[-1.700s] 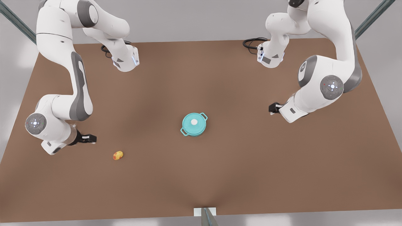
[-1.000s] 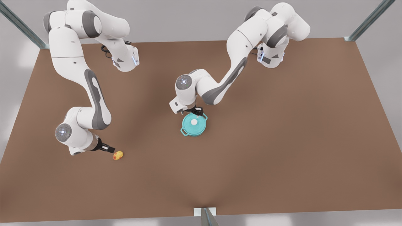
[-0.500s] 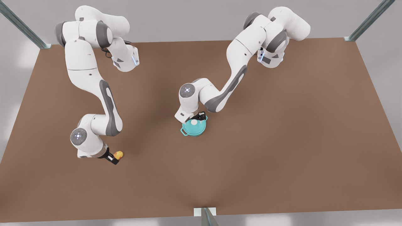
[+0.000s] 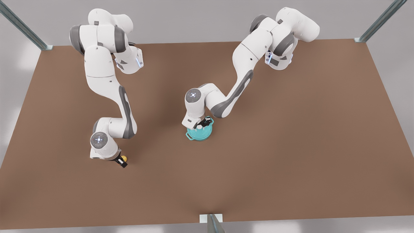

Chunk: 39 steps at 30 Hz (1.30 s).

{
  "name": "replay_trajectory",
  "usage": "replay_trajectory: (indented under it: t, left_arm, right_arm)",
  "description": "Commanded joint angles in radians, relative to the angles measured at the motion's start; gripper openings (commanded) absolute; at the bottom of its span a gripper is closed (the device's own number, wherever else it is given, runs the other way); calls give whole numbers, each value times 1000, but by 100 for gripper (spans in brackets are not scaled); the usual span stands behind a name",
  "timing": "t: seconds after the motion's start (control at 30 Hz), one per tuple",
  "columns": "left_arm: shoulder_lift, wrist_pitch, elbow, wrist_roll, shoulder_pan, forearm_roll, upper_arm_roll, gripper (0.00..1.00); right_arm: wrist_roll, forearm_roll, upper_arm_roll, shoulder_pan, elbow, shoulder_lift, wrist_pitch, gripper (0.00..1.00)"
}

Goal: Open the pot lid and put the potato into the pot

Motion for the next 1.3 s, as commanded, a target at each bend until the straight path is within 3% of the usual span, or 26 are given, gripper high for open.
replay_trajectory:
  t: [0.0, 0.1, 0.23, 0.33, 0.47, 0.5, 0.53, 0.67, 0.73, 0.77, 0.8, 0.9, 1.27]
  left_arm:
    - [-4, -4, 0, -81, 1, -2, 0, 27]
    - [-22, -88, 14, -48, 16, -7, 5, 26]
    - [-33, -93, 21, 95, 163, -7, 9, 26]
    - [-8, -10, 20, 376, 363, -8, 8, 27]
    - [85, 140, 21, 409, 383, -11, 8, 28]
    - [85, 153, 21, 412, 383, -11, 8, 71]
    - [78, 154, 20, 428, 386, -11, 8, 100]
    - [-53, -163, 37, 702, 467, -24, -1, 100]
    - [-309, -551, 17, 1104, 665, -330, -1, 100]
    - [-431, -628, -43, 1104, 714, -341, 5, 100]
    - [-711, -424, -372, 1135, 751, -334, 8, 100]
    - [-674, -301, -325, 1144, 754, -335, 5, 100]
    - [-679, -387, -285, 1143, 750, -274, 28, 100]
  right_arm:
    - [117, 2, 0, 2, 1, 6, 8, 100]
    - [117, 4, -2, 4, 3, 15, 9, 100]
    - [120, 4, 0, 11, 6, 22, 9, 100]
    - [125, 5, -2, 19, 9, 28, 11, 100]
    - [128, 5, -2, 20, 9, 29, 12, 94]
    - [128, 5, -2, 20, 9, 31, 14, 93]
    - [128, 5, -2, 20, 11, 37, 17, 93]
    - [128, 5, -2, 17, 11, 51, 31, 93]
    - [128, 5, -2, 16, 12, 51, 31, 89]
    - [128, 5, -2, 17, 12, 51, 31, 86]
    - [130, 5, -2, 17, 12, 51, 29, 83]
    - [148, 5, -2, 19, 11, 49, 28, 76]
    - [169, 5, -2, 20, 11, 48, 25, 48]
